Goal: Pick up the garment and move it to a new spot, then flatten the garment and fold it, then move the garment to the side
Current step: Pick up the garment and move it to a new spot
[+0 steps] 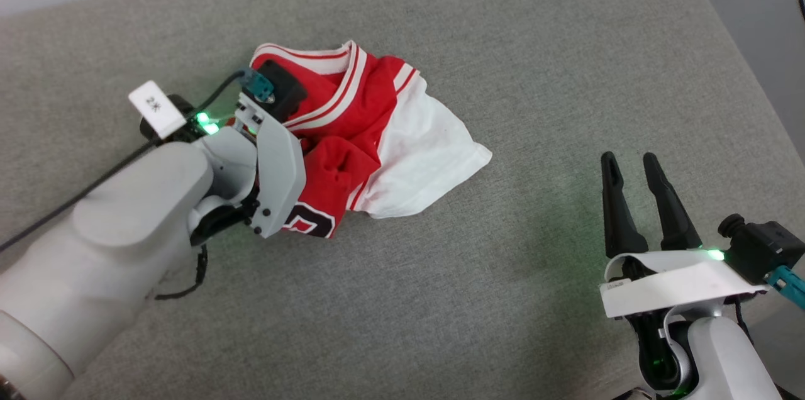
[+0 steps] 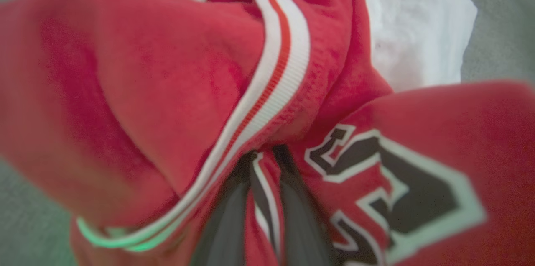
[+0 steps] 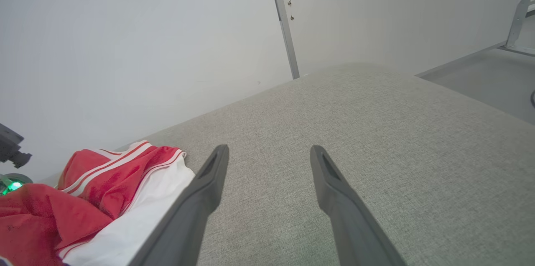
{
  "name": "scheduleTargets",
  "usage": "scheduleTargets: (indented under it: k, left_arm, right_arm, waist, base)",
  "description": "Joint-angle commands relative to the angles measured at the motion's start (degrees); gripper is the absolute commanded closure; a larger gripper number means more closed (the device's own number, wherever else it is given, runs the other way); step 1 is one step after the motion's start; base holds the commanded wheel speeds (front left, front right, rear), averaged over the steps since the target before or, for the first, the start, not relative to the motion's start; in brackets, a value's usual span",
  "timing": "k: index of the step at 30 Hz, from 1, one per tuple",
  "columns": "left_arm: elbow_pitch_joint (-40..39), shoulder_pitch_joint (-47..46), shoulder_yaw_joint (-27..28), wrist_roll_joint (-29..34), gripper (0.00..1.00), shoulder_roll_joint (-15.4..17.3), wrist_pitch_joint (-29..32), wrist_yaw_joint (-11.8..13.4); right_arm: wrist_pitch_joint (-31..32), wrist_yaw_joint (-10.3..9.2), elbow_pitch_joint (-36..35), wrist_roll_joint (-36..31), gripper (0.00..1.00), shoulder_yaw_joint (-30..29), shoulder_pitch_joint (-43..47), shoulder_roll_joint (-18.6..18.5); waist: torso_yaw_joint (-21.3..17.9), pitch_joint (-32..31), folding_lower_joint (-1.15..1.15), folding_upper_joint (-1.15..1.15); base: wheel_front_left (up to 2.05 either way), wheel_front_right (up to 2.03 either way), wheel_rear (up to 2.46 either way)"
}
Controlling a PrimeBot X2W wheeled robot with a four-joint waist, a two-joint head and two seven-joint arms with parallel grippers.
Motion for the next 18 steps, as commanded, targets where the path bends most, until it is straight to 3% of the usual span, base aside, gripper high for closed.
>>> scheduleTargets:
  k: [1,3,4,5,7,8,9,10,18]
  left_arm:
    - [3.47,5.15,-3.25,1.96,1.00,1.42,4.04,1.11]
    - [2.87,6.23,-3.61,4.13,1.00,1.48,6.19,1.11]
    - [2.52,6.56,-3.82,4.80,0.96,1.41,6.59,1.11]
    - [2.16,6.74,-3.91,5.45,0.86,1.25,6.71,1.11]
    - [1.60,6.20,-3.98,5.50,0.56,0.63,5.06,1.10]
    - [1.48,5.70,-3.91,5.27,0.36,0.29,4.11,1.09]
    - [1.39,5.19,-3.80,5.19,0.07,-0.08,3.09,1.07]
    - [1.30,4.73,-3.66,5.22,0.00,-0.56,1.75,1.04]
    - [1.54,1.76,-1.59,0.42,0.00,-4.66,-14.24,0.80]
  right_arm:
    - [-0.03,0.02,-0.43,0.31,0.00,0.41,-0.90,0.20]
    - [-0.03,0.01,-0.62,0.16,0.00,0.34,-0.99,0.19]
    - [-0.02,0.01,-0.68,-0.04,0.00,0.29,-1.02,0.19]
    - [-0.03,0.02,-0.63,-0.34,0.00,0.29,-0.97,0.20]
    - [-0.02,0.01,-0.18,-0.97,0.00,0.15,-0.87,0.20]
    - [-0.03,0.01,0.10,-1.43,0.00,-0.02,-0.88,0.18]
    - [-0.02,0.02,0.38,-1.80,0.00,-0.25,-0.95,0.18]
    - [-0.03,0.02,0.67,-2.24,0.00,-0.55,-0.97,0.18]
    - [-0.03,0.01,4.17,-7.43,0.00,-2.20,0.22,0.10]
  waist:
    - [-1.12,1.82,0.00,0.00]
    - [-0.96,2.19,0.00,0.00]
    - [-0.73,2.29,0.00,0.00]
    - [-0.38,2.27,0.00,0.00]
    - [0.67,1.79,0.00,0.00]
    - [1.38,1.33,0.00,0.00]
    - [2.14,0.79,0.00,0.00]
    - [3.06,0.06,0.00,0.00]
    - [11.90,-7.31,0.00,0.00]
  base:
    - [0.00,0.00,0.00]
    - [0.00,0.00,0.00]
    - [0.00,0.00,0.00]
    - [0.00,0.00,0.00]
    - [0.00,0.00,0.00]
    - [0.00,0.00,0.00]
    - [0.00,0.00,0.00]
    - [0.00,0.00,0.00]
    - [0.00,0.00,0.00]
